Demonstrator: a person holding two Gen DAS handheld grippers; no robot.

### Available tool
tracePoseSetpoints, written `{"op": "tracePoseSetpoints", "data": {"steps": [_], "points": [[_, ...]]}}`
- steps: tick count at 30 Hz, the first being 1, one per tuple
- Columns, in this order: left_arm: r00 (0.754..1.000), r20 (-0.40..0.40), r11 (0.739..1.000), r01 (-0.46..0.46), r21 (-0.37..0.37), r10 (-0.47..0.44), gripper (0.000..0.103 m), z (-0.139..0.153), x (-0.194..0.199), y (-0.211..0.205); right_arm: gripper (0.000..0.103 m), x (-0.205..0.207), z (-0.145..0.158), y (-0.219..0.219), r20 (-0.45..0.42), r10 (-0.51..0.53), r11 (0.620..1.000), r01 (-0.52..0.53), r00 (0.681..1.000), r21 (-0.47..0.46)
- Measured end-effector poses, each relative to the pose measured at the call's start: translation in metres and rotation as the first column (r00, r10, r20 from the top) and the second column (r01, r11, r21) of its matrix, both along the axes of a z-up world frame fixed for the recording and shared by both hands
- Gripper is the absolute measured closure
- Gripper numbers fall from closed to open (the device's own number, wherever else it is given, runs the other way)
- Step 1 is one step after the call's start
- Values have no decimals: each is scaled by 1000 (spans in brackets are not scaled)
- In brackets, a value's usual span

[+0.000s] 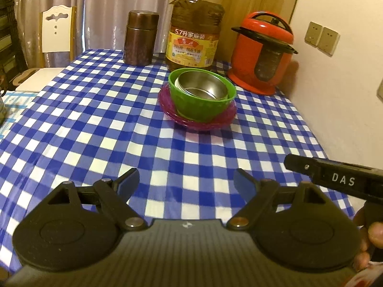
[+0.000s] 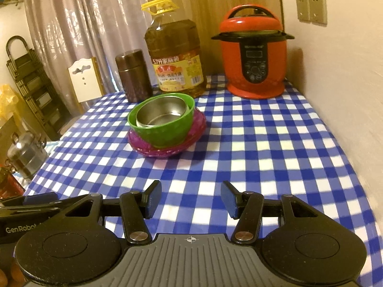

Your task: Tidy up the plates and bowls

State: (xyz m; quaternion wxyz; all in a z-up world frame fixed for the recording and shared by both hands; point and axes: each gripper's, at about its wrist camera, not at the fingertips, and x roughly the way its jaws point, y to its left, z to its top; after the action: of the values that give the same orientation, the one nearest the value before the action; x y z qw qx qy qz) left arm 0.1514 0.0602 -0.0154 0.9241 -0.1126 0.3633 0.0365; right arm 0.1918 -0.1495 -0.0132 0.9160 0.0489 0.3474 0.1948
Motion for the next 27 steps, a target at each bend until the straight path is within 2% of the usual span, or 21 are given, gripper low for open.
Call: {"op": "tracePoseSetpoints", "data": {"steps": [8,18,27], "points": [[1000,2,1000,-1,26,1,19,19,-38,-16,48,-43,8,-10,-17,2,1000,-2,1000,3],[1000,16,1000,6,23,-7,19,40,-76,-28,48,-90,37,-19,35,-2,999,3,999,-35],[1000,24,999,8,35,-9,19,53,-100,-37,48,-125,45,-24,35,12,999,-11,999,-43]]}}
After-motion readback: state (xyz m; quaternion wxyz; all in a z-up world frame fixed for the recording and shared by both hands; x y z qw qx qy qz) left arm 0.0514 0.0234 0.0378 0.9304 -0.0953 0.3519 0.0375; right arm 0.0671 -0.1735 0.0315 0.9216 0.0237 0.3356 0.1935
